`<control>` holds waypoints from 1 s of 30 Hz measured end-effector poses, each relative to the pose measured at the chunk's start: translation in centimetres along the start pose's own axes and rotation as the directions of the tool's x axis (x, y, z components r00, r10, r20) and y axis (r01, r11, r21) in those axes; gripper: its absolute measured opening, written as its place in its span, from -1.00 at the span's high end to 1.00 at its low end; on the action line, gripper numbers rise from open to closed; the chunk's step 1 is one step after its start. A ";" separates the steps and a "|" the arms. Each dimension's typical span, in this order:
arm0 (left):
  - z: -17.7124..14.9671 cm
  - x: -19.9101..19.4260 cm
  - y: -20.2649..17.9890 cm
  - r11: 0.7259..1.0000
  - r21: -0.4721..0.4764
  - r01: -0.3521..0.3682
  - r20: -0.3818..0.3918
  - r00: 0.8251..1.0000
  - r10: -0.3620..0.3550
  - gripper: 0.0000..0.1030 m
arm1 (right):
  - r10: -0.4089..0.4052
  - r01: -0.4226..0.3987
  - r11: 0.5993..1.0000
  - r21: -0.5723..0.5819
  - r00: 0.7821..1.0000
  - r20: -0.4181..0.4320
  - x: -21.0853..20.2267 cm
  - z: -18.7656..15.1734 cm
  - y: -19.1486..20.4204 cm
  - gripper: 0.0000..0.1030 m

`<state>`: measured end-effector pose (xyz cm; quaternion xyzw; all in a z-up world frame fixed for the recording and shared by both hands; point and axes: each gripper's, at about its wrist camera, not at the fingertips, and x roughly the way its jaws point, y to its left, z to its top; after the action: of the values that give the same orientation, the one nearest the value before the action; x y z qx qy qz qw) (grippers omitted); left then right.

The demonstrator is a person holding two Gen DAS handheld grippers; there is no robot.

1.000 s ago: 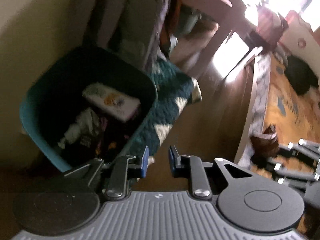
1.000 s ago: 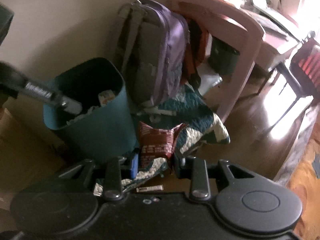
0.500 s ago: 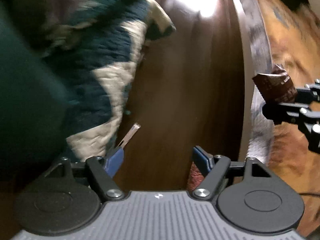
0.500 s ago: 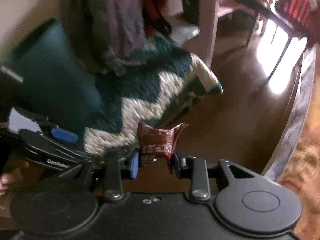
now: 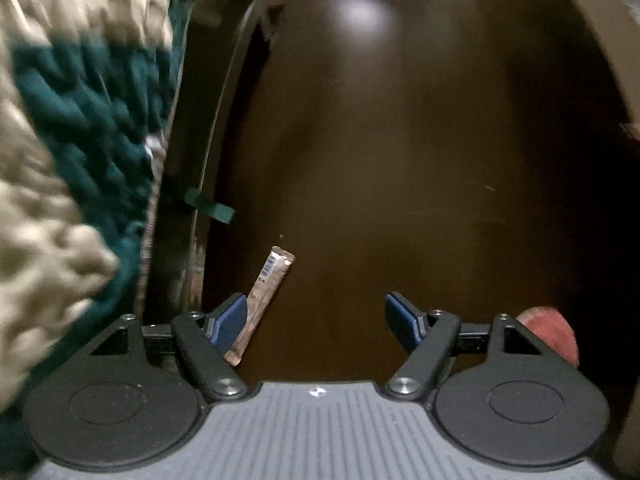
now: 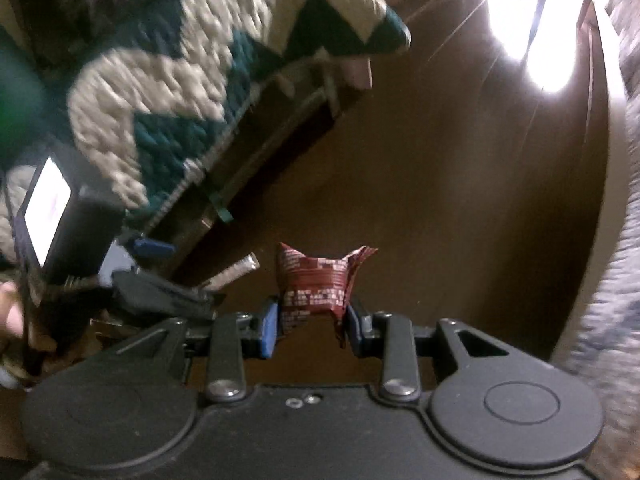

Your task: Collect trash

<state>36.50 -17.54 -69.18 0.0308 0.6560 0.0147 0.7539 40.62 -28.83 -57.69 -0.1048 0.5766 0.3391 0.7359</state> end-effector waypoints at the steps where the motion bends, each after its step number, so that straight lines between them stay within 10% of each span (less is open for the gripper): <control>1: 0.2 1.3 0.5 1.000 -0.025 -0.001 -0.007 1.000 0.001 -0.47 | 0.003 -0.003 1.000 0.000 1.000 -0.006 1.3 -0.2 -0.3 0.35; 14: -0.3 13.2 2.4 0.999 -0.041 0.023 -0.035 0.999 -0.024 -0.46 | 0.075 -0.075 0.997 0.017 0.996 -0.039 10.4 -2.4 -1.9 0.35; 30: -0.7 16.1 3.4 0.997 -0.005 0.082 -0.059 0.995 -0.082 -0.39 | 0.123 -0.121 0.992 0.038 0.991 -0.048 12.5 -3.4 -2.3 0.34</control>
<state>38.14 -13.14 -84.94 0.0024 0.6787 -0.0144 0.7343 40.69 -27.70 -70.81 -0.0648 0.6061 0.3705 0.7008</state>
